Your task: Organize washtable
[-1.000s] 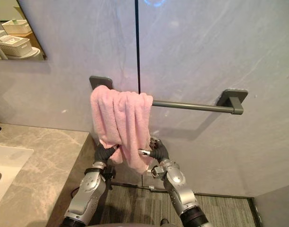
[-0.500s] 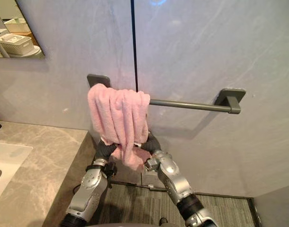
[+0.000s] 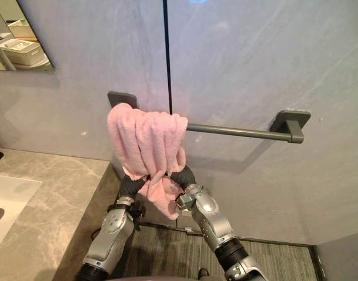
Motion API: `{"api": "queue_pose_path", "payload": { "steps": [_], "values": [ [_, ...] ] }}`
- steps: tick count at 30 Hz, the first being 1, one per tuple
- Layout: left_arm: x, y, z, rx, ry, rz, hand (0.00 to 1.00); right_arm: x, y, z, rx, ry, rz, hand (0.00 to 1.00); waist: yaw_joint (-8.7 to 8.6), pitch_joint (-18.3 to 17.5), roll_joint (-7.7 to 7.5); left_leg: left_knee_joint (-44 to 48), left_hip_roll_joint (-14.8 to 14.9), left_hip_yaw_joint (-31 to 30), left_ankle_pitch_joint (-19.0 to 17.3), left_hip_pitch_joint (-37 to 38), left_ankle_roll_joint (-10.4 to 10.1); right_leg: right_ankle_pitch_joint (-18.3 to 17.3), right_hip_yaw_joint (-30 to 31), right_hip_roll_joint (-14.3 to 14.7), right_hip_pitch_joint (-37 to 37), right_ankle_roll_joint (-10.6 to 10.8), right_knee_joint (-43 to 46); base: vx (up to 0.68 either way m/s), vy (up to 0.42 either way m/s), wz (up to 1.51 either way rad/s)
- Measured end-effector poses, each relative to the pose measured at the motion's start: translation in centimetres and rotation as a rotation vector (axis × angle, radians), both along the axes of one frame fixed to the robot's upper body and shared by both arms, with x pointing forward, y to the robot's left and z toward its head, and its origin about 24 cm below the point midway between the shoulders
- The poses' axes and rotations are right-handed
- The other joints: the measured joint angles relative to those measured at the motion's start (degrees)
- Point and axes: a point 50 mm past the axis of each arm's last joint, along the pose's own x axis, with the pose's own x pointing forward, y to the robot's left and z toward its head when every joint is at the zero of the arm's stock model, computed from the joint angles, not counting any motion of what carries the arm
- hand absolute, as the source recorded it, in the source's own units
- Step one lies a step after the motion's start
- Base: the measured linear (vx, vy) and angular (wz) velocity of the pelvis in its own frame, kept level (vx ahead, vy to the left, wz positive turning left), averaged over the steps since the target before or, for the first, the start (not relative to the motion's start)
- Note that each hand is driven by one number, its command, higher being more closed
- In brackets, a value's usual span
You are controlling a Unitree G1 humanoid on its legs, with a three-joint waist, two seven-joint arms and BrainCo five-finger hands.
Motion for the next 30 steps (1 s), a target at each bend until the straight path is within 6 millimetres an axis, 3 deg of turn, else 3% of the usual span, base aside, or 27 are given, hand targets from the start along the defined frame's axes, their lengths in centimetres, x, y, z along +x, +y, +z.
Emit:
{"api": "queue_pose_path", "payload": {
  "steps": [16,30],
  "values": [
    [0.0,0.0,0.0,-0.021,0.000,0.014,1.00,-1.6,-4.5,-0.6,0.023,-0.001,-0.230,1.00,-0.10,0.10,0.31,-0.92,-0.08,1.11,0.00,1.50,0.00,0.00,1.03,0.01,0.57,0.03,-0.31,0.00,0.001,-0.03],
    [-0.4,-0.6,-0.3,-0.055,0.014,0.002,1.00,-3.2,-6.0,-0.9,0.046,0.009,-0.346,1.00,-0.06,0.20,0.61,-2.12,-0.14,1.77,0.02,3.26,-0.04,-0.05,1.57,0.04,1.35,0.15,-0.40,0.00,0.000,-0.02]
  ]
}}
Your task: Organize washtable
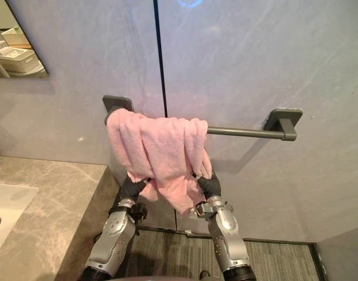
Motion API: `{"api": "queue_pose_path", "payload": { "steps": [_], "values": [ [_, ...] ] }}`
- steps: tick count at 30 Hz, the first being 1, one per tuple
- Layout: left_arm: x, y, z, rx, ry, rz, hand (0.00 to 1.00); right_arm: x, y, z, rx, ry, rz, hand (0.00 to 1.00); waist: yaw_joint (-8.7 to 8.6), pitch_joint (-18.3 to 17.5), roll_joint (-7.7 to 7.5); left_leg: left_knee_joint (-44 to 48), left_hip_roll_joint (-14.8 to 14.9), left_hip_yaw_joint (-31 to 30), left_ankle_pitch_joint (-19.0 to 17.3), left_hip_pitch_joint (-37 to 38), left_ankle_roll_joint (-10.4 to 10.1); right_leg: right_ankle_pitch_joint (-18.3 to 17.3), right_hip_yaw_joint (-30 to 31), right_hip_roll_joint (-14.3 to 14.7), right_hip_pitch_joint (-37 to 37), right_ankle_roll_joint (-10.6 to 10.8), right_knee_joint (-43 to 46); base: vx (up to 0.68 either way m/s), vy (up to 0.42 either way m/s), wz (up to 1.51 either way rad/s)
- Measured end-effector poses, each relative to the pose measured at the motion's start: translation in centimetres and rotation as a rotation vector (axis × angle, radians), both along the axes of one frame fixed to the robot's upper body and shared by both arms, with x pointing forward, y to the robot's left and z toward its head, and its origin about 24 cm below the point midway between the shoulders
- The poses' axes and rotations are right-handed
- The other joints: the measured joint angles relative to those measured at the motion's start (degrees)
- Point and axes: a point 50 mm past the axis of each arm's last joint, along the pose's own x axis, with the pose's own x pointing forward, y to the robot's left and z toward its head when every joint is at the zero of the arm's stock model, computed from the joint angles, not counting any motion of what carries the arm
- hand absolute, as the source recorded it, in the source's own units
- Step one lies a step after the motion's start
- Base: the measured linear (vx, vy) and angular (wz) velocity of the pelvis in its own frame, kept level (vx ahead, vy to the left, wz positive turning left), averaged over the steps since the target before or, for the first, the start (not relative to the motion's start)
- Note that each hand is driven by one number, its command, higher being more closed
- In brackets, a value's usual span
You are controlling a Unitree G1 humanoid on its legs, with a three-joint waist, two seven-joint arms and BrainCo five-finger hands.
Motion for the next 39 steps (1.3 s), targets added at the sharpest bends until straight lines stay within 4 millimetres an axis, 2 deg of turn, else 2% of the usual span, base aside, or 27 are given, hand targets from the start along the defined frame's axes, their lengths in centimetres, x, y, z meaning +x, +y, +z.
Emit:
{"api": "queue_pose_path", "payload": {
  "steps": [12,24,28,39],
  "values": [
    [0.2,-1.1,1.7,-0.051,-0.074,-0.036,1.00,-1.5,-1.3,0.7,-0.002,-0.021,-0.089,1.00,-0.02,-0.03,0.21,-0.45,0.03,0.30,-0.01,0.47,0.00,-0.14,-0.02,-0.01,0.12,0.20,-0.02,0.00,0.000,0.00],
    [-0.5,-2.2,2.6,-0.074,-0.113,-0.096,1.00,-2.5,-2.6,1.8,-0.008,-0.064,-0.162,1.00,-0.05,-1.03,1.85,-0.29,0.13,0.67,-0.04,0.67,-0.05,-0.20,-0.04,-0.01,0.37,0.30,-0.01,0.00,0.000,0.00],
    [-0.6,-2.7,3.1,-0.080,-0.135,-0.122,1.00,-2.7,-3.1,2.5,-0.007,-0.096,-0.190,1.00,-0.06,-1.08,1.81,-0.07,0.13,0.95,-0.09,0.66,-0.11,-0.21,0.00,-0.03,0.37,0.31,0.09,0.00,0.000,0.00],
    [-0.7,-3.1,3.4,-0.085,-0.151,-0.154,1.00,-3.5,-3.6,2.5,-0.013,-0.095,-0.218,1.00,-0.07,-1.19,1.85,0.26,0.20,1.50,-0.12,0.67,-0.13,-0.25,-0.02,-0.04,0.19,0.37,0.53,0.00,0.000,-0.01]
  ]
}}
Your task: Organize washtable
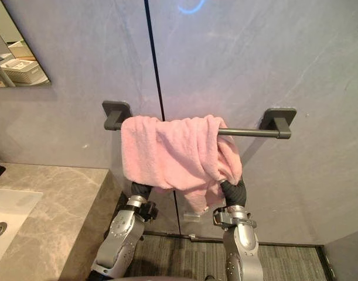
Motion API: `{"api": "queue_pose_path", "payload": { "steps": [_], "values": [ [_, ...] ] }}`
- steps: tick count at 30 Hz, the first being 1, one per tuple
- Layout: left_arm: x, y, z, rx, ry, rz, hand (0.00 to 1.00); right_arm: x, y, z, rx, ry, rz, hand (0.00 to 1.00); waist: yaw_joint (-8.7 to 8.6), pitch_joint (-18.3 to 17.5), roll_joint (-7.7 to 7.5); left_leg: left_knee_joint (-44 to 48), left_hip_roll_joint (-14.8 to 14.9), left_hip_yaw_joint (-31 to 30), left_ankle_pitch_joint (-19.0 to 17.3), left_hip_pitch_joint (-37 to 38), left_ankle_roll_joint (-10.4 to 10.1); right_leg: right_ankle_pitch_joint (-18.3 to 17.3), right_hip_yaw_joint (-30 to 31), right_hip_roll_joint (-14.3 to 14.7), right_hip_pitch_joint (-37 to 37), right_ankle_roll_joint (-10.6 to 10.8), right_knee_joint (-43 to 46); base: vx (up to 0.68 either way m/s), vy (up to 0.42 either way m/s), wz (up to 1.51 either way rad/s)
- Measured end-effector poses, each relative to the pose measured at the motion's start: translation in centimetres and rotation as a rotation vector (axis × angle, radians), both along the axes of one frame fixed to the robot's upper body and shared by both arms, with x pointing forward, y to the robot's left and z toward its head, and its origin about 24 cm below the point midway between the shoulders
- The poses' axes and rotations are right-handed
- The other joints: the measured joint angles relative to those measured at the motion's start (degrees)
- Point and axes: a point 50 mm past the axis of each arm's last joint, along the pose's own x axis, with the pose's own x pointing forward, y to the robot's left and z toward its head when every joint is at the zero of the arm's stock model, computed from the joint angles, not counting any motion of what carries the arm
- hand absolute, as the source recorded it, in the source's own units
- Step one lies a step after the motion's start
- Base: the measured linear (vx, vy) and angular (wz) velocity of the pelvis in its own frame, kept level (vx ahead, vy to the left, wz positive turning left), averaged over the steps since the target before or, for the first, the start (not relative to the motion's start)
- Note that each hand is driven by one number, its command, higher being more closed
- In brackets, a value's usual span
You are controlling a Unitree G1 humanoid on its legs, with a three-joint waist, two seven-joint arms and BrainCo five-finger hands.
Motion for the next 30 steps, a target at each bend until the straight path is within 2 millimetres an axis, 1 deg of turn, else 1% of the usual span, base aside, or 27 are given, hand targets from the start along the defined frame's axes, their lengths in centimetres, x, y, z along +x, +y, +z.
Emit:
{"api": "queue_pose_path", "payload": {
  "steps": [8,12,23,30],
  "values": [
    [-0.4,-0.9,-0.2,-0.006,0.012,-0.047,1.00,-0.4,-1.1,-0.3,-0.022,0.026,-0.060,1.00,-0.10,-0.11,-0.01,-0.02,-0.02,0.31,0.00,-0.03,0.00,-0.09,0.06,-0.05,-0.33,0.14,0.31,0.00,-0.001,-0.01],
    [-0.6,-1.2,-0.5,-0.007,0.032,-0.064,1.00,-0.7,-1.4,-1.6,-0.016,0.082,-0.078,1.00,-0.05,-0.95,-0.08,-0.09,-0.02,0.33,0.00,-0.03,0.00,-0.16,0.00,-0.09,-0.32,0.24,0.31,0.00,0.000,0.00],
    [-0.9,-1.5,-1.7,0.010,0.091,-0.081,1.00,-1.0,-1.7,-3.4,0.008,0.157,-0.092,1.00,-0.06,-1.71,-0.28,-0.08,-0.01,0.53,0.00,0.01,-0.02,-0.20,-0.03,-0.16,-0.30,0.30,0.38,0.00,0.000,0.00],
    [-0.9,-1.5,-1.9,0.015,0.098,-0.083,1.00,-0.8,-1.7,-3.7,0.029,0.167,-0.093,1.00,-0.06,-1.69,-0.48,-0.10,-0.02,0.66,0.00,0.05,-0.03,-0.23,0.00,-0.25,-0.30,0.34,0.38,0.00,0.000,0.00]
  ]
}}
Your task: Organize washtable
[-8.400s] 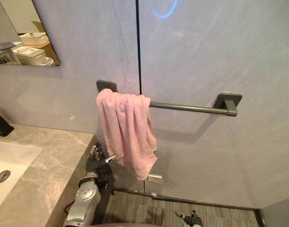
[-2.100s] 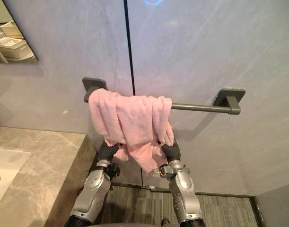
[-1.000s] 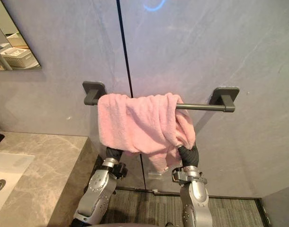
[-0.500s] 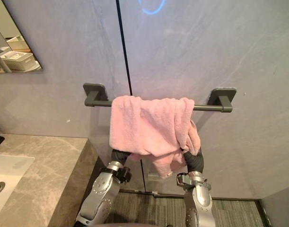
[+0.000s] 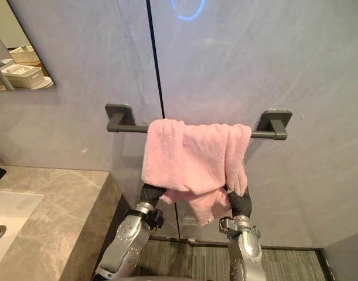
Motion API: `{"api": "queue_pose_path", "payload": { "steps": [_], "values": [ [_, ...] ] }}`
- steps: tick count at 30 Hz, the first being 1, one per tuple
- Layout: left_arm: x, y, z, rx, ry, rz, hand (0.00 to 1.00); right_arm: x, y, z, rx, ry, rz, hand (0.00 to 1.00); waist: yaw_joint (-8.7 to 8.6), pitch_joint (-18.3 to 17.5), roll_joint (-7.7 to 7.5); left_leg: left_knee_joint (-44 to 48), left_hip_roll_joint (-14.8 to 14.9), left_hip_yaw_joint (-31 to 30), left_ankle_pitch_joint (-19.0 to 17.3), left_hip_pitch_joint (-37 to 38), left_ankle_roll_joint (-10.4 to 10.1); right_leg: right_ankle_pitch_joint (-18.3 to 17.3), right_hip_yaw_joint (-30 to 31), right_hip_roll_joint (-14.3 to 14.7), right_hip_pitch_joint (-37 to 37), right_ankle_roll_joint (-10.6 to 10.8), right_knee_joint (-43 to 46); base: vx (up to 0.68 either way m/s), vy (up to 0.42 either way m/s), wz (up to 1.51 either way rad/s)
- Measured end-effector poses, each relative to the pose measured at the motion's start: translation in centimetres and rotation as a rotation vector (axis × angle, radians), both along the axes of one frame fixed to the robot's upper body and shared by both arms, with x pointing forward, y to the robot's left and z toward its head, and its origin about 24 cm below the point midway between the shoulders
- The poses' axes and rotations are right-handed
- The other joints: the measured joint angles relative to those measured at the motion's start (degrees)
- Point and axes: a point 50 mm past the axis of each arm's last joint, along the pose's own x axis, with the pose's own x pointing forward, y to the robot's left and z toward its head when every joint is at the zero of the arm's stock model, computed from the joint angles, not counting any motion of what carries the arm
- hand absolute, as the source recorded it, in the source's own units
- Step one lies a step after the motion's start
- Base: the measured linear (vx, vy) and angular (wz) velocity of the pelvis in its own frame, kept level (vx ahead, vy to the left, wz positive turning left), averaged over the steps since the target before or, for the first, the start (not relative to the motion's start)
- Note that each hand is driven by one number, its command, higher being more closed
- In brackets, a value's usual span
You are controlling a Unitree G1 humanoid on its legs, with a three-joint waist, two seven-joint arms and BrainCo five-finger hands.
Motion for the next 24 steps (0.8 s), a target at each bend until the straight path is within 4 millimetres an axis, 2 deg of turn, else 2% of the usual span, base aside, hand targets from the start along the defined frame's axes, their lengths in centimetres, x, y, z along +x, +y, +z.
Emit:
{"api": "queue_pose_path", "payload": {
  "steps": [10,24],
  "values": [
    [-0.06,-0.03,-0.42,0.007,0.017,-0.002,1.00,0.19,0.00,-0.37,0.011,0.015,-0.009,1.00,0.02,-0.20,-0.68,-0.03,0.03,0.62,-0.11,0.11,-0.15,-0.01,0.34,0.07,-0.12,0.02,0.01,0.00,0.000,-0.01],
    [-0.07,-0.05,-0.49,0.009,0.024,-0.005,1.00,0.20,-0.03,-0.41,0.009,0.020,-0.016,1.00,-0.02,-0.11,-0.81,-0.46,0.02,1.08,-0.16,0.86,-0.20,-0.47,0.63,-0.06,0.01,0.58,0.46,0.00,0.000,0.00]
  ]
}}
